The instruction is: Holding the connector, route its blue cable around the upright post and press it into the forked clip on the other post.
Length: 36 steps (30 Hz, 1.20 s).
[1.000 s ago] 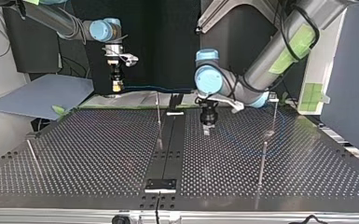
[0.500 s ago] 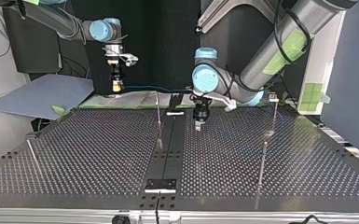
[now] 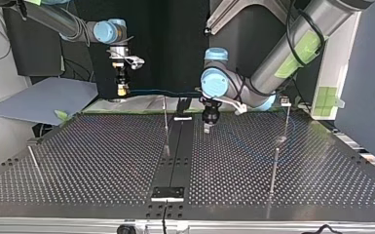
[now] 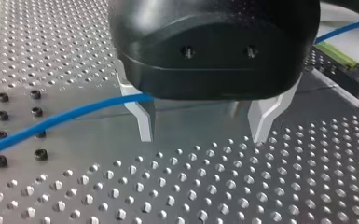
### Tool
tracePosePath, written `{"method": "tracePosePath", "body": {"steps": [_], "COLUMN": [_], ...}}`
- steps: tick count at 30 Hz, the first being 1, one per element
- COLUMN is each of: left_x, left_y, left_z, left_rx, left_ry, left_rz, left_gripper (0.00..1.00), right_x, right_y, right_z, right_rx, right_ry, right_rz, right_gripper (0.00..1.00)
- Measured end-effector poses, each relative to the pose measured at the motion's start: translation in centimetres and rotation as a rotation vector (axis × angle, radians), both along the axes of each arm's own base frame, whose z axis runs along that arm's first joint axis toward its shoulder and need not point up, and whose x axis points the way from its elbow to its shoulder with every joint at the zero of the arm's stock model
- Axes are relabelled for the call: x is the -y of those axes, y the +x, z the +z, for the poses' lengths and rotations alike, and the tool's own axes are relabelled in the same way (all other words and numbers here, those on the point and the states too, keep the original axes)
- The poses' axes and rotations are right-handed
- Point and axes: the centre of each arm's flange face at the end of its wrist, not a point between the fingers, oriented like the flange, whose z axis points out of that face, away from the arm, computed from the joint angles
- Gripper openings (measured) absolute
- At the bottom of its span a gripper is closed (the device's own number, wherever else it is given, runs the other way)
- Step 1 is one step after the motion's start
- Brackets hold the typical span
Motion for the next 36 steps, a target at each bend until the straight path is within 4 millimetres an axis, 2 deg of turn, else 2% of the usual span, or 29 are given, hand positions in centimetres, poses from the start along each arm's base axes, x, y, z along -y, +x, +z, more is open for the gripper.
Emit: {"method": "tracePosePath", "body": {"steps": [6,19,30,36], "left_x": [-0.1,0.0,0.1,0.0], "left_y": [-0.1,-0.1,-0.1,-0.3], "left_z": [-1.4,-7.5,-8.7,-10.9], "left_rx": [-0.02,-0.093,-0.104,-0.136], "left_ry": [0.026,0.077,0.072,0.088], "left_rz": [0.03,0.044,0.043,0.044], "left_gripper": [0.99,0.99,0.99,0.99], "right_x": [0.0,-0.2,-0.2,-0.2], "right_y": [0.0,0.2,0.3,0.3], "right_z": [0.0,0.0,0.0,0.0], "right_rx": [0.0,-0.005,-0.008,-0.007], "right_ry": [0.0,0.001,0.003,0.002], "right_rz": [0.0,0.004,0.004,0.004], "right_gripper": [0.31,0.31,0.31,0.31]}}
